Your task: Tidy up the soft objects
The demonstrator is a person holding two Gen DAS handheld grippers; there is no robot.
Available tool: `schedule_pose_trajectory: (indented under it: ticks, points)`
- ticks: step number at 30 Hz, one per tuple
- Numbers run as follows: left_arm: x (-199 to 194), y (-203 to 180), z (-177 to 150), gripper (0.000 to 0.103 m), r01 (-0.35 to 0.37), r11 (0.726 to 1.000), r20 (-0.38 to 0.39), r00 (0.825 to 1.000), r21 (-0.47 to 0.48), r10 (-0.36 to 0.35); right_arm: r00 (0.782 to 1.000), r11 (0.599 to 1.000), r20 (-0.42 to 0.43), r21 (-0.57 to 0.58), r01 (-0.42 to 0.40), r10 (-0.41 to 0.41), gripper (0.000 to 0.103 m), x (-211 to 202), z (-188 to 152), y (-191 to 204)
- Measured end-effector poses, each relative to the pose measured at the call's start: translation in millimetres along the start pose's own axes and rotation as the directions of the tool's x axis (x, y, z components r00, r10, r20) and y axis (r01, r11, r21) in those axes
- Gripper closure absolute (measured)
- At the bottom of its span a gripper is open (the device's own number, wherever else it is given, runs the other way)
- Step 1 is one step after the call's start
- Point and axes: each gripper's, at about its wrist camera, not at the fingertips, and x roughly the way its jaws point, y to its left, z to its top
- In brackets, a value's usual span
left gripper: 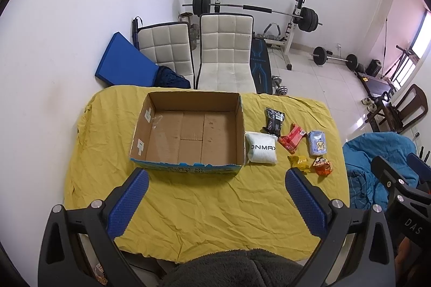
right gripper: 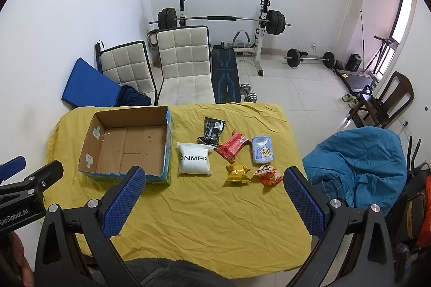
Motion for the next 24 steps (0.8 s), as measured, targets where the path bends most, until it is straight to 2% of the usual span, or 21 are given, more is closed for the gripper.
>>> schedule_pose_trajectory:
  ticks: [2, 12, 14, 24]
  points:
    - [-5, -4, -8, 0.000, -0.001, 1.000, 0.005, 1.000, -0.002, 0.001, 1.000, 1.000, -0.001, 0.004, -0.003, 0.003, 0.000, 0, 0, 0]
    - [-1, 6, -8, 0.000, -0.004, 1.000, 0.003, 1.000, -0.005, 0.004, 1.000, 1.000, 0.002, 0.001, 0.000, 0.000, 0.000, -1, 0, -1]
    - [-5, -4, -9, 0.000, -0.005, 1.000, 0.005, 1.000, 0.000, 0.005, 1.000, 1.000, 0.002, 0.001, -0.001, 0.001, 0.000, -1, 0, -1]
    - [-3, 0, -13, 0.000, -0.006, 1.000, 0.003, 1.000, 0.001, 0.006, 1.000, 1.000, 0.003, 0.008, 0.001, -0.001, 0.000, -1, 0, -1]
